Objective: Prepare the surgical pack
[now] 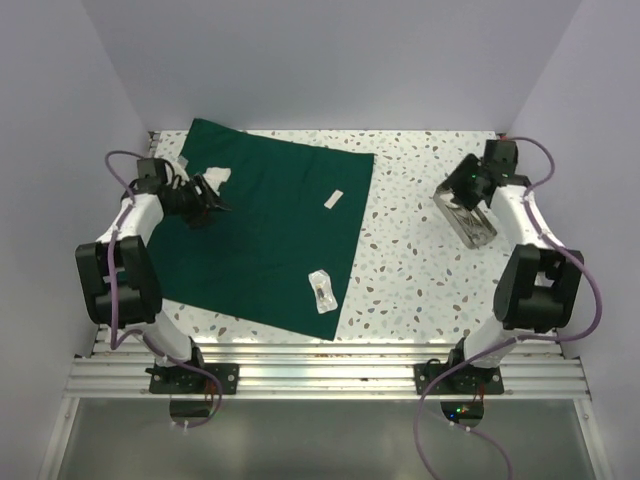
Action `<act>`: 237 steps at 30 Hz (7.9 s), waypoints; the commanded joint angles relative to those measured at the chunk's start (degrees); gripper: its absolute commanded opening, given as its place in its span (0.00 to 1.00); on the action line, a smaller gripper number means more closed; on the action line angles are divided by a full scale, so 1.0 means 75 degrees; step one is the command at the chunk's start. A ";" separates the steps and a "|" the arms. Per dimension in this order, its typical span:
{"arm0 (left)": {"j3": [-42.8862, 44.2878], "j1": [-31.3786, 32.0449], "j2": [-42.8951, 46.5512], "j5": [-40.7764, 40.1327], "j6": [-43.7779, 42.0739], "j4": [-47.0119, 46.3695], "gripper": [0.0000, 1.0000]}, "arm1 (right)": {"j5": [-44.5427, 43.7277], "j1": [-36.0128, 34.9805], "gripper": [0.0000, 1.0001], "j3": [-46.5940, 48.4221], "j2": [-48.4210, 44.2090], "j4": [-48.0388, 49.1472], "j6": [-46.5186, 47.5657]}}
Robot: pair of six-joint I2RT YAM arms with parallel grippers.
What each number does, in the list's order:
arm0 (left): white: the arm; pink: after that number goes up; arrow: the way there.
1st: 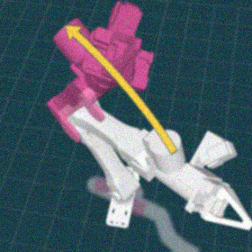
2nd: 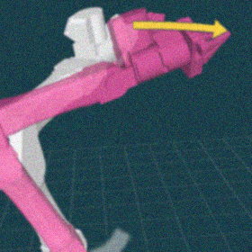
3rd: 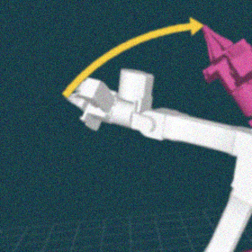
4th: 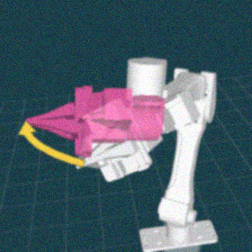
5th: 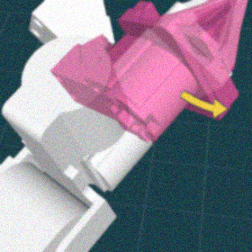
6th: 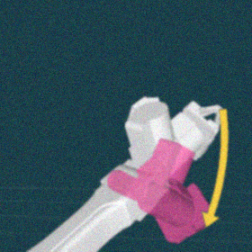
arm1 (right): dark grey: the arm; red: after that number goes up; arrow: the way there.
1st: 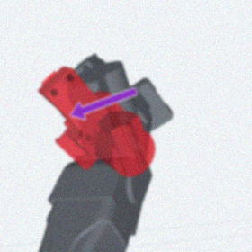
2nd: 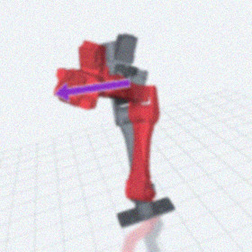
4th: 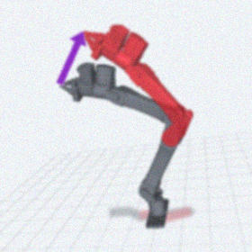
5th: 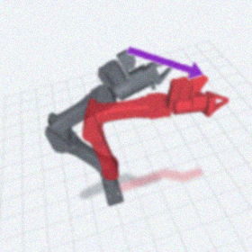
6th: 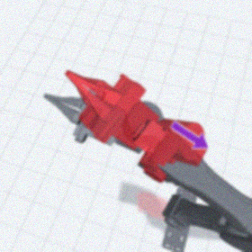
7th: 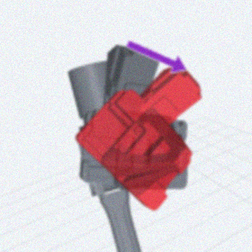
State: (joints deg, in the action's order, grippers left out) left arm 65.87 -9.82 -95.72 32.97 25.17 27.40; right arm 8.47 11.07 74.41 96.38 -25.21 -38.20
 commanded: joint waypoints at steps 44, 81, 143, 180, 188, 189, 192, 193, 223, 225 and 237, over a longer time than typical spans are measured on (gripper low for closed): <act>0.3370 -0.1620 -0.4347 0.0373 0.1285 -0.2728 0.00 | 0.2304 -0.3398 0.55 -0.1625 -0.0933 0.0479 0.0593; 0.3804 -0.0917 -0.5225 0.1299 0.5258 -0.6466 0.00 | 0.2304 -0.3421 0.56 -0.1707 -0.0815 0.0502 0.0640; 0.3898 -0.1209 -0.5987 0.0760 0.5269 -0.6161 0.00 | 0.2445 -0.3421 0.56 -0.1285 -0.0171 0.0549 0.0522; 0.3699 -0.1256 -0.4851 0.0760 0.4297 -0.4709 0.41 | 0.2586 -0.3422 0.56 -0.1402 -0.0147 0.0783 0.0347; 0.3347 -0.1291 -0.4651 0.0515 0.4074 -0.4310 0.42 | 0.2574 -0.3421 0.56 -0.1402 -0.0171 0.0783 0.0358; 0.3312 -0.1280 -0.4616 0.0514 0.4062 -0.4321 0.43 | 0.2585 -0.3433 0.57 -0.1402 -0.0171 0.0783 0.0358; 0.3335 -0.1292 -0.4709 0.0491 0.4039 -0.4263 0.44 | 0.2586 -0.3433 0.57 -0.1402 -0.0159 0.0784 0.0358; 0.3358 -0.1303 -0.4733 0.0491 0.4039 -0.4216 0.44 | 0.2597 -0.3422 0.57 -0.1402 -0.0159 0.0795 0.0358; 0.3909 -0.1257 -0.5448 0.0491 0.4765 -0.4426 0.46 | 0.2585 -0.3433 0.57 -0.1402 -0.0124 0.0807 0.0370; 0.3944 -0.1257 -0.5471 0.0467 0.4800 -0.4391 0.46 | 0.2597 -0.3421 0.56 -0.1402 -0.0124 0.0819 0.0370; 0.4191 -0.1174 -0.5624 0.0619 0.5140 -0.4801 0.42 | 0.2574 -0.3422 0.57 -0.1402 -0.0147 0.0772 0.0429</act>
State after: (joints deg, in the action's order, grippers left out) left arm 95.42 -18.74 -137.84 37.01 63.02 -5.67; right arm 26.61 -14.35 62.81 95.42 -20.53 -34.96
